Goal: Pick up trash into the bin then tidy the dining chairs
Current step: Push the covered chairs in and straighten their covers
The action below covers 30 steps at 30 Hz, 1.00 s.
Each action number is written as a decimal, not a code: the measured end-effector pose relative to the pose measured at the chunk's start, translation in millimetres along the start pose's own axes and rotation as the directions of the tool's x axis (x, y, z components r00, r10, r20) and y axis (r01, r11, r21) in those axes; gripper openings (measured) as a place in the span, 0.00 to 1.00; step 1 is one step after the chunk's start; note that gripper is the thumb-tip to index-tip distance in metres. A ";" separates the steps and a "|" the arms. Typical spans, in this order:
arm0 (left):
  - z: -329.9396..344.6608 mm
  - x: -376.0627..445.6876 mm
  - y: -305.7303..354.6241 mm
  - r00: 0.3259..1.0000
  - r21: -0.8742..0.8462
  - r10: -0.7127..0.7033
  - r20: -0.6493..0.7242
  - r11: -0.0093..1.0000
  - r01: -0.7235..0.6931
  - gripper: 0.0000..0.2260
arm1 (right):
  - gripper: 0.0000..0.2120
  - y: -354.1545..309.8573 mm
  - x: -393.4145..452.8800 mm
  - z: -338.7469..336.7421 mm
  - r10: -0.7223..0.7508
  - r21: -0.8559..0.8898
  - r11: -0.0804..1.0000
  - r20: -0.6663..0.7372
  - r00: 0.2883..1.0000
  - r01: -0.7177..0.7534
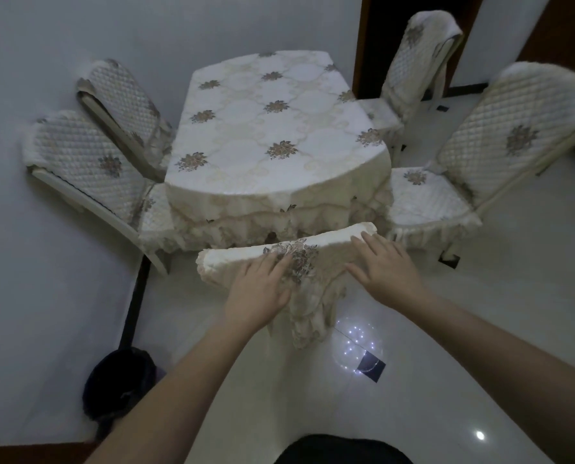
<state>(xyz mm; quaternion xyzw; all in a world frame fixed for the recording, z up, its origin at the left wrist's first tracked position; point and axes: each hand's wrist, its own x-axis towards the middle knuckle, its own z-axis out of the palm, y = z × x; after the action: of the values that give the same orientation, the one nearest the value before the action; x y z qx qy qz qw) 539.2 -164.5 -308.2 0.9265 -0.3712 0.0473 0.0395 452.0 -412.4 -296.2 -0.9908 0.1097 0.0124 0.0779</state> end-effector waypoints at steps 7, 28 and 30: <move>-37.9 30.2 36.5 0.969 -0.058 0.199 -0.146 0.976 -0.209 0.25 | 0.34 9.4 -45.5 -52.7 0.097 -0.014 0.995 -0.082 0.992 -0.098; -83.4 66.1 149.9 0.745 0.050 0.667 -0.019 0.745 -0.666 0.26 | 0.32 62.9 -201.5 -102.0 0.509 -0.058 0.848 -0.195 0.839 -0.528; -89.5 71.1 180.4 0.750 0.016 0.661 -0.040 0.751 -0.660 0.27 | 0.30 72.4 -211.6 -104.9 0.521 -0.067 0.838 -0.199 0.830 -0.541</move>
<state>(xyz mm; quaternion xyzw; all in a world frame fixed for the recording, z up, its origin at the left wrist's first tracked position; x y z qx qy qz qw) 460.4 -333.5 -204.2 0.7345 -0.6735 0.0782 0.0277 230.5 -453.1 -194.8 -0.9213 0.3862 -0.0455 0.0015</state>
